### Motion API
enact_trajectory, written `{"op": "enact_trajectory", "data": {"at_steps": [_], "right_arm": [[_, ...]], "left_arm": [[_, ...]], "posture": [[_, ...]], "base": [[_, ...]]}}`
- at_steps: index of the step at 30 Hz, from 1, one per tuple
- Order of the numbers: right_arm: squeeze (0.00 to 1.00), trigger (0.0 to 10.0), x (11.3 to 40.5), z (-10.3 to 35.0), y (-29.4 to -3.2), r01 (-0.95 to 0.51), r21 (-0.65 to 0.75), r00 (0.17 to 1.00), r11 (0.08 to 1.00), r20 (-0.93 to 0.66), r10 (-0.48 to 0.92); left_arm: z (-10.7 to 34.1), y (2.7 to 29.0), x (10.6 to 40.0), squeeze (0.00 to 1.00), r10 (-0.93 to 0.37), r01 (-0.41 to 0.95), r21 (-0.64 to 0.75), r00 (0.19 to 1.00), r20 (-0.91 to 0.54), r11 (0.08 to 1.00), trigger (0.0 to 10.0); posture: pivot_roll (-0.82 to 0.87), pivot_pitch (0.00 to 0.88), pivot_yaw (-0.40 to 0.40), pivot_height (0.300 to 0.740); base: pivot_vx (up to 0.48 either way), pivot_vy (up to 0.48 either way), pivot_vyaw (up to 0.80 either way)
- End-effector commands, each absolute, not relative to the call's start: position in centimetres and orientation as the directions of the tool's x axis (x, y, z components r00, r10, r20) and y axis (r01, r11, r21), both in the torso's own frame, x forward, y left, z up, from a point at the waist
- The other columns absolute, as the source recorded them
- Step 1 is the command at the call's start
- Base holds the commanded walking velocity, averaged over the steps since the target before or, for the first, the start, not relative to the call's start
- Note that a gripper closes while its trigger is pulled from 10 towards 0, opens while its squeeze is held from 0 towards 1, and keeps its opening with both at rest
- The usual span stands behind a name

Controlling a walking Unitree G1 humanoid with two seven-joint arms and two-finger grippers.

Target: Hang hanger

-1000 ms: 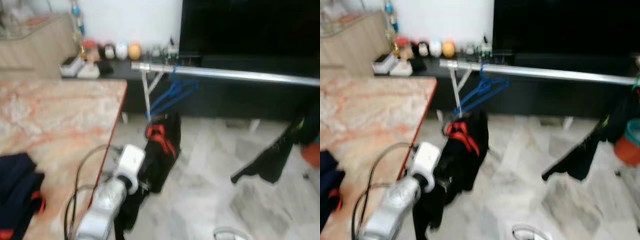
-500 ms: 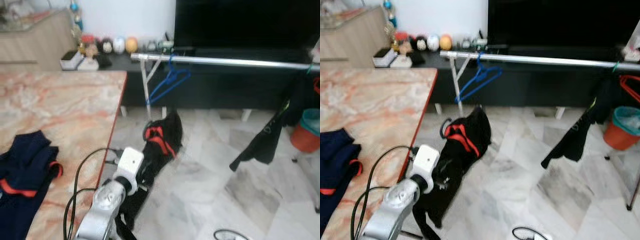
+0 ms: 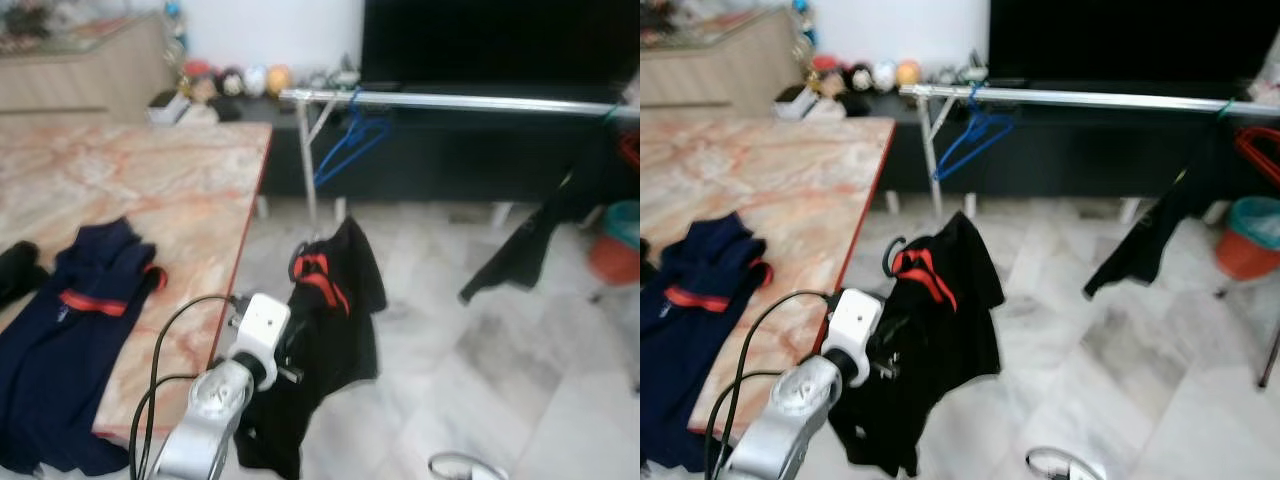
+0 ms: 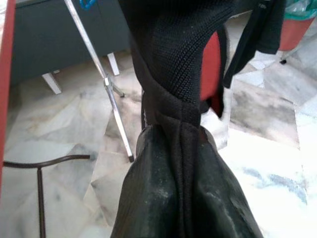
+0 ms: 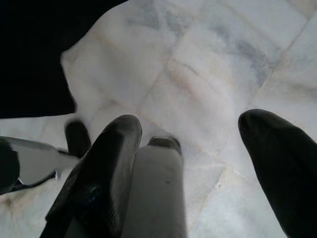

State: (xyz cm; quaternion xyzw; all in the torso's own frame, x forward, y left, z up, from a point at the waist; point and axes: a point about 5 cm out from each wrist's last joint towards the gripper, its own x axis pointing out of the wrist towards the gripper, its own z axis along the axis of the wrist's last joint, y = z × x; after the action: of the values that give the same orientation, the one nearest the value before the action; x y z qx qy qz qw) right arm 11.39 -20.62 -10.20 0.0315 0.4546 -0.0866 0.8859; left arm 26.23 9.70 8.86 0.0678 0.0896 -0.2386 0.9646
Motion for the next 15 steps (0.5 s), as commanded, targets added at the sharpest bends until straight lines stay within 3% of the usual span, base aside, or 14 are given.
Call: {"op": "enact_trajectory", "data": {"at_steps": [1, 15], "right_arm": [[0.0, 10.0, 11.3, -10.3, -20.4, 0.184, -0.017, 0.569, 0.983, -0.814, -0.12], [0.0, 10.0, 13.1, -9.8, -20.5, 0.16, -0.014, 0.591, 0.987, -0.799, -0.107]], "left_arm": [[10.1, 9.7, 26.6, 0.0, -0.457, 0.474, 0.098, 0.876, -0.156, 0.875, 10.0], [11.3, 10.0, 27.4, 0.0, -0.438, 0.45, 0.111, 0.891, -0.116, 0.886, 10.0]], "posture": [[0.07, 0.0, 0.041, 0.74], [0.12, 0.0, 0.011, 0.74]], "base": [[-0.274, 0.0, 0.0], [-0.276, 0.0, 0.0]]}}
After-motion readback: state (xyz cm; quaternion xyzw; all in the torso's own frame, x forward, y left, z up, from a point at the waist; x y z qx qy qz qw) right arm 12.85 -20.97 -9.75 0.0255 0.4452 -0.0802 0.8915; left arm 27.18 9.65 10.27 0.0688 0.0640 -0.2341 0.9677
